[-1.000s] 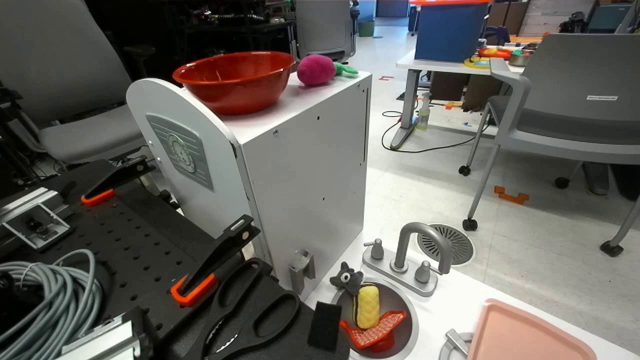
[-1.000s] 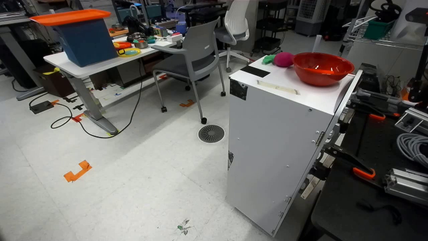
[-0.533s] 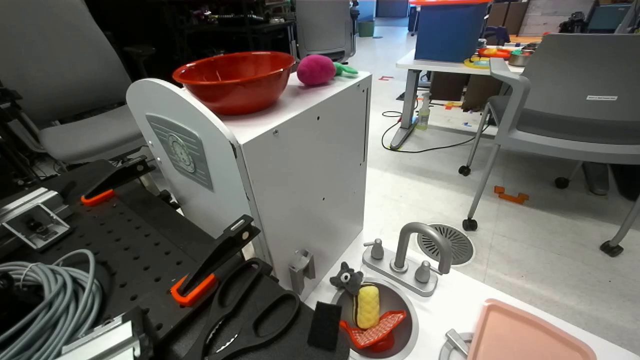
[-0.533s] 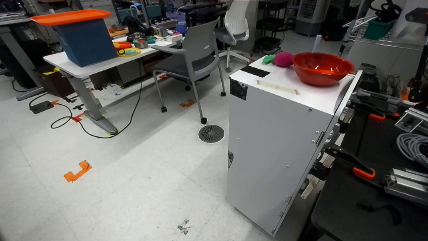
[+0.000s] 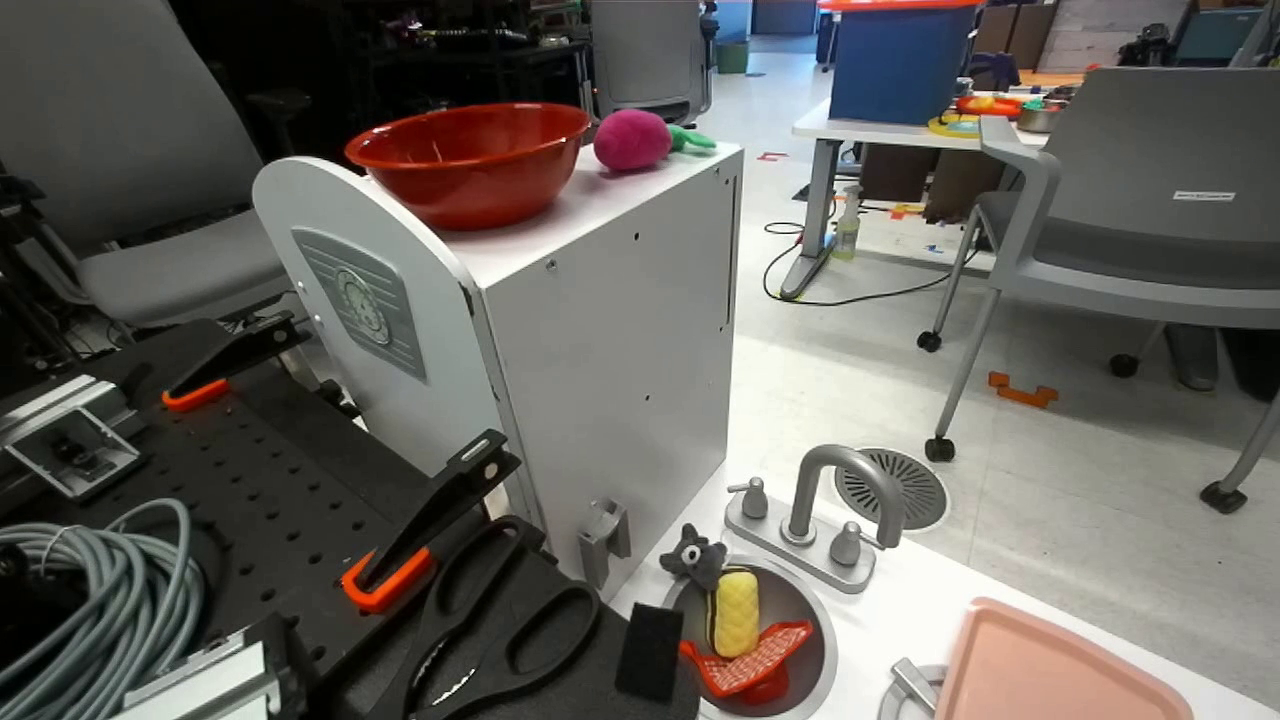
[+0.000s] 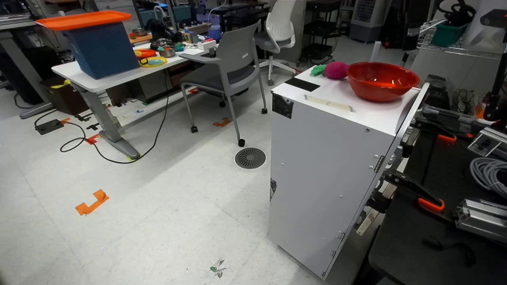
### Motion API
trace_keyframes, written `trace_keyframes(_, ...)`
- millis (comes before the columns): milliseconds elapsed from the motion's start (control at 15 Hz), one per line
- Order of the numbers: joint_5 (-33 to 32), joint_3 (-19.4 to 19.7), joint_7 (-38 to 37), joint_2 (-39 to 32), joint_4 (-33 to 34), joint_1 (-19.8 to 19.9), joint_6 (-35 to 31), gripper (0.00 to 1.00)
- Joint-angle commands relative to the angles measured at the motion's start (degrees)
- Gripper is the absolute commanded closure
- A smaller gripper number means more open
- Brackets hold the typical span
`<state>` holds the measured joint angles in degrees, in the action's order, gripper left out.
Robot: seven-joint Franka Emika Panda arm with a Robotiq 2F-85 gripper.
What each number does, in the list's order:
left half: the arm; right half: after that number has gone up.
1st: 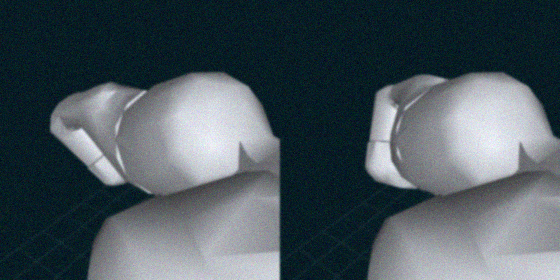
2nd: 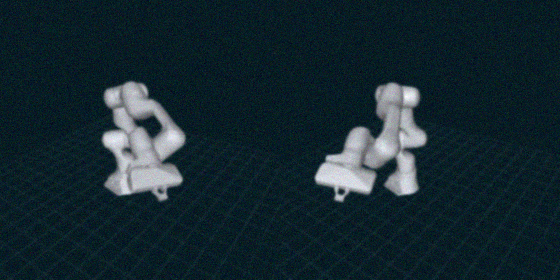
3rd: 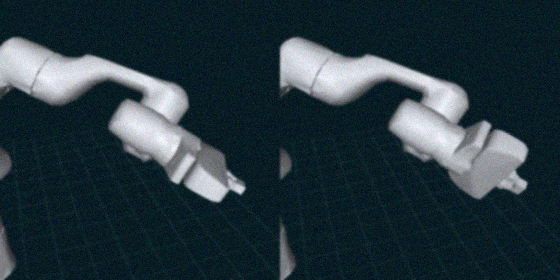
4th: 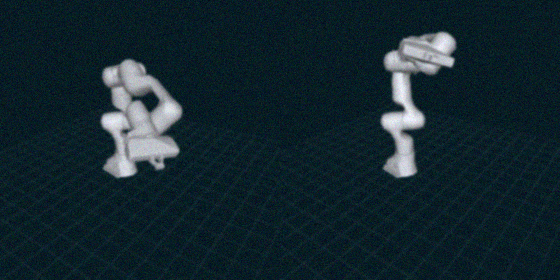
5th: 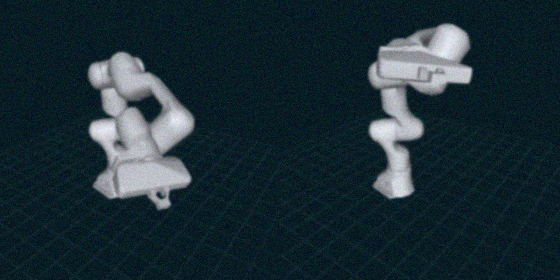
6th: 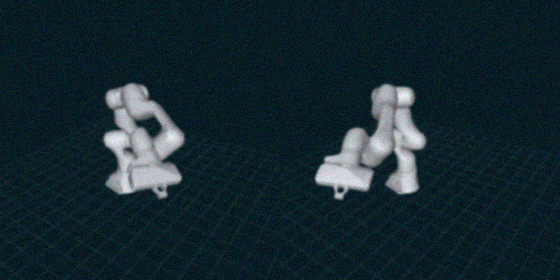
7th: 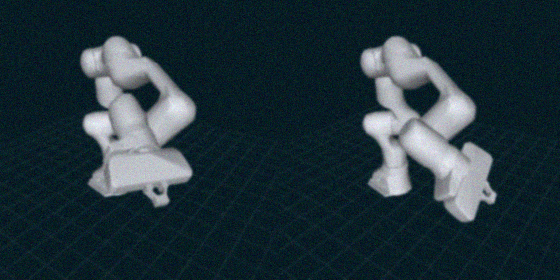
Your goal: Pick up the purple toy from the top of the cabinet and put it in the orange bowl.
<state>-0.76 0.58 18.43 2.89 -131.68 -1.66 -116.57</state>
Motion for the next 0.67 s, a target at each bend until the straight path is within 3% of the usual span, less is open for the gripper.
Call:
trace_keyframes(0, -1.56, -0.33, -1.07, -1.08, 0.85, 0.39, 2.22, 0.00)
trace_keyframes(333, -5.15, -0.10, -5.78, -1.70, 0.51, 0.93, 4.85, 0.00)
trace_keyframes(600, -7.34, 0.36, -7.73, -0.89, -0.51, 1.66, 1.17, 0.00)
